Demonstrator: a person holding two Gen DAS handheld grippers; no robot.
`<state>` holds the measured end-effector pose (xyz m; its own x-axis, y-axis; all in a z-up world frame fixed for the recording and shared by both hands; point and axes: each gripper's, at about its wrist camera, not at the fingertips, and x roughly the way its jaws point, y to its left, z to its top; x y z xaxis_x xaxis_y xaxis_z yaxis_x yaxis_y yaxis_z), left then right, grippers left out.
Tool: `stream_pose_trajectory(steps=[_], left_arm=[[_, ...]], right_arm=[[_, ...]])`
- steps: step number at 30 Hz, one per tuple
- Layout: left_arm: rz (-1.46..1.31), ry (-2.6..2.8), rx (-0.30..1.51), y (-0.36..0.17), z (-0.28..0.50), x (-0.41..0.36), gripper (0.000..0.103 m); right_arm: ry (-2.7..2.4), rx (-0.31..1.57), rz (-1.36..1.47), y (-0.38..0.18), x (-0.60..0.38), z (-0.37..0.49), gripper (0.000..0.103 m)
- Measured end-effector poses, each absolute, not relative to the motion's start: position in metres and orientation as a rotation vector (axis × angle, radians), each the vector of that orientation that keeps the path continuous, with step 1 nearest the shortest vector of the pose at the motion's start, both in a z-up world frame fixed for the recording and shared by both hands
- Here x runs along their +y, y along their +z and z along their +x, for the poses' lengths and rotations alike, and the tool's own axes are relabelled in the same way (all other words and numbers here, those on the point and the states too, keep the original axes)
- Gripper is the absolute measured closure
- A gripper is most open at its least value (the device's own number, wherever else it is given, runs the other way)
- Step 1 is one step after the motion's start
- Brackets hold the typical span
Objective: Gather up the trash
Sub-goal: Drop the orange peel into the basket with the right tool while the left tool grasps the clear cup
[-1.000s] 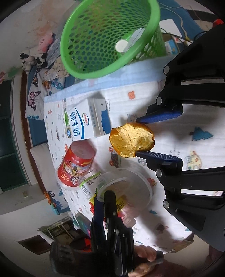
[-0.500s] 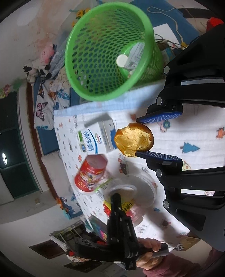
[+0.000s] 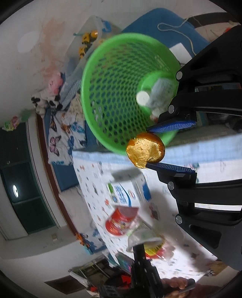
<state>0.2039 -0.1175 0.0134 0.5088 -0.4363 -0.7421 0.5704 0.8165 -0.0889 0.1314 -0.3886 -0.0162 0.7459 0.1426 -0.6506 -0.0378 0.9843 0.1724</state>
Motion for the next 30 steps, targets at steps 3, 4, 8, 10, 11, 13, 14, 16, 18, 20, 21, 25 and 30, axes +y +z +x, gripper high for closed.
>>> stream_pose_trajectory(steps=[3, 4, 8, 10, 11, 13, 14, 16, 18, 20, 21, 25, 30], left_arm=[[0.18, -0.634, 0.829, 0.022, 0.207, -0.133, 0.098], [0.185, -0.638, 0.825, 0.024, 0.207, -0.137, 0.098], [0.195, -0.663, 0.812, 0.033, 0.213, -0.159, 0.098], [0.196, -0.678, 0.811, 0.036, 0.217, -0.168, 0.098], [0.198, -0.683, 0.81, 0.038, 0.218, -0.173, 0.098], [0.205, -0.692, 0.81, 0.04, 0.222, -0.183, 0.098], [0.208, -0.697, 0.81, 0.041, 0.224, -0.187, 0.098], [0.213, -0.704, 0.811, 0.042, 0.228, -0.197, 0.098], [0.219, -0.711, 0.814, 0.043, 0.232, -0.206, 0.098], [0.226, -0.718, 0.816, 0.044, 0.237, -0.217, 0.098], [0.228, -0.72, 0.818, 0.044, 0.239, -0.221, 0.098], [0.236, -0.734, 0.829, 0.042, 0.246, -0.244, 0.098], [0.253, -0.745, 0.85, 0.035, 0.254, -0.271, 0.098]], right_arm=[[0.058, 0.728, 0.135, -0.017, -0.4, 0.137, 0.07], [0.047, 0.73, 0.132, -0.018, -0.403, 0.139, 0.07], [0.001, 0.746, 0.134, -0.023, -0.421, 0.148, 0.07], [-0.018, 0.753, 0.139, -0.026, -0.428, 0.15, 0.07], [-0.028, 0.76, 0.145, -0.028, -0.433, 0.152, 0.07], [-0.04, 0.765, 0.153, -0.032, -0.44, 0.154, 0.07], [-0.044, 0.77, 0.156, -0.033, -0.442, 0.155, 0.07], [-0.054, 0.777, 0.168, -0.036, -0.447, 0.156, 0.068], [-0.063, 0.783, 0.179, -0.039, -0.451, 0.157, 0.067], [-0.066, 0.788, 0.199, -0.042, -0.455, 0.156, 0.067], [-0.067, 0.789, 0.205, -0.043, -0.457, 0.156, 0.066], [-0.074, 0.777, 0.209, -0.042, -0.462, 0.151, 0.058], [-0.076, 0.755, 0.208, -0.036, -0.466, 0.142, 0.055]])
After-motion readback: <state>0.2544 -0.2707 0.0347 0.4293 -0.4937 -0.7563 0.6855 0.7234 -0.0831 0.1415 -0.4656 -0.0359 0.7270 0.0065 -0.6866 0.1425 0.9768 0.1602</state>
